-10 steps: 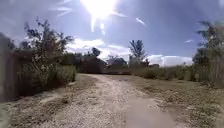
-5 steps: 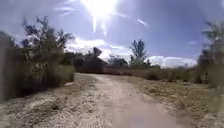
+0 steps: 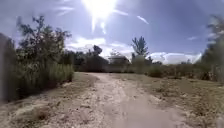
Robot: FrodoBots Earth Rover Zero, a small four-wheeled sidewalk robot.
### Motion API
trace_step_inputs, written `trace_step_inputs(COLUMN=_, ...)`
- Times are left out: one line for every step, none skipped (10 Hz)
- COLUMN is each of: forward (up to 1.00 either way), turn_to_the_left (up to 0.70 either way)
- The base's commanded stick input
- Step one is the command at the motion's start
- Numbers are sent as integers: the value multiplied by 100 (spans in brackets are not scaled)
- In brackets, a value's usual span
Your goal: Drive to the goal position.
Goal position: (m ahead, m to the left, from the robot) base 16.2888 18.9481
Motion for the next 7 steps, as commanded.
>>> trace_step_inputs(forward=70, turn_to_the_left=0)
trace_step_inputs(forward=70, turn_to_the_left=0)
trace_step_inputs(forward=70, turn_to_the_left=0)
trace_step_inputs(forward=70, turn_to_the_left=0)
trace_step_inputs(forward=70, turn_to_the_left=0)
trace_step_inputs(forward=70, turn_to_the_left=0)
trace_step_inputs(forward=70, turn_to_the_left=0)
